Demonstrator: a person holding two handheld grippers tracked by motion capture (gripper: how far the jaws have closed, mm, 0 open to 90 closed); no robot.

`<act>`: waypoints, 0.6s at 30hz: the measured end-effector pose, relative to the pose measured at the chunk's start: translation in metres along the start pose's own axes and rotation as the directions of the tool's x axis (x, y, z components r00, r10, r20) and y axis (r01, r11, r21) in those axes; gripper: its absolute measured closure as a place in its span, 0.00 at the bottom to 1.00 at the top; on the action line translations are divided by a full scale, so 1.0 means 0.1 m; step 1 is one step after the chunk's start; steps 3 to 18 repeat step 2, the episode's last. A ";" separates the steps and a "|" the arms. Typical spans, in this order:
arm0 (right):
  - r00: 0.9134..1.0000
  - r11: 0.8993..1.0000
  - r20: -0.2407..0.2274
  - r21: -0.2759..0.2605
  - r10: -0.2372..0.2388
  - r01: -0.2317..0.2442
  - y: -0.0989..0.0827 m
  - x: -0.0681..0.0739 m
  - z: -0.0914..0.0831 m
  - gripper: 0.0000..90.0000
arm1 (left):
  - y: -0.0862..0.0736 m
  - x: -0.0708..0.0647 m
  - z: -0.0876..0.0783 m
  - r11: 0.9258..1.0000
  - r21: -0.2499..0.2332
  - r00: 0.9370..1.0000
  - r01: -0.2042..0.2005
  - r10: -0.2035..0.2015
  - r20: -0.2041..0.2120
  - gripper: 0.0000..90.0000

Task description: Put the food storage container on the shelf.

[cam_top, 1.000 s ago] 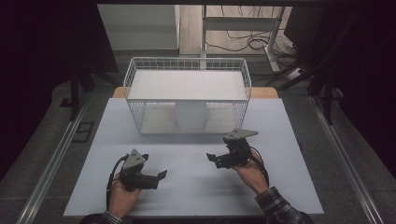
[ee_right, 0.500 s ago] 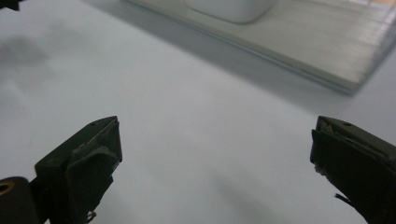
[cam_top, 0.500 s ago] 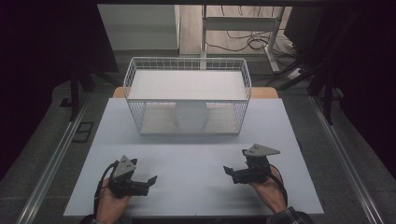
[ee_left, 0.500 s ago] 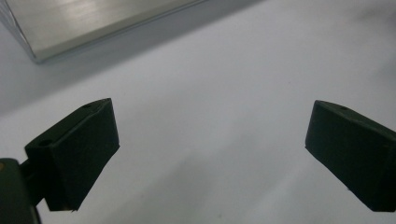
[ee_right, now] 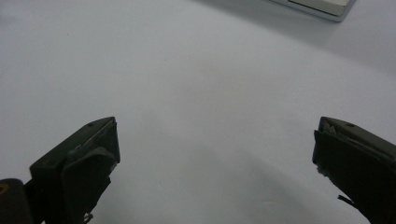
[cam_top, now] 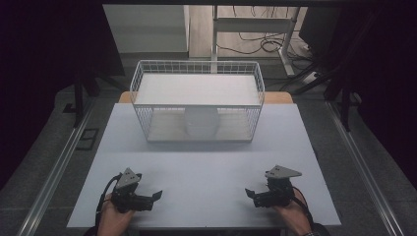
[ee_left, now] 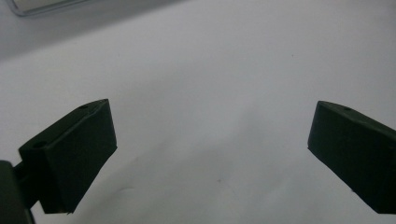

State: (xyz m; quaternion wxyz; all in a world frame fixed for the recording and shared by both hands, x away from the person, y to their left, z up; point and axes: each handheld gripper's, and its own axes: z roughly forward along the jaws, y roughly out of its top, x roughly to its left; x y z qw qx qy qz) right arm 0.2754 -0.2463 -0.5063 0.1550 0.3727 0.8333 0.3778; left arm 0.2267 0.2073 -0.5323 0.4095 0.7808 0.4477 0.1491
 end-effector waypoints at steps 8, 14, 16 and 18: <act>1.000 1.000 0.001 0.001 -0.004 0.004 0.00 0.00 0.01 0.01 | 0.00 0.00 0.01 1.000 -0.001 1.000 -0.001 0.001 0.002 0.01; 1.000 1.000 0.001 0.001 -0.004 0.004 0.00 0.00 0.01 0.01 | 0.00 0.00 0.01 1.000 -0.001 1.000 -0.001 0.001 0.002 0.01; 1.000 1.000 0.001 0.001 -0.004 0.004 0.00 0.00 0.01 0.01 | 0.00 0.00 0.01 1.000 -0.001 1.000 -0.001 0.001 0.002 0.01; 1.000 1.000 0.001 0.001 -0.004 0.004 0.00 0.00 0.01 0.01 | 0.00 0.00 0.01 1.000 -0.001 1.000 -0.001 0.001 0.002 0.01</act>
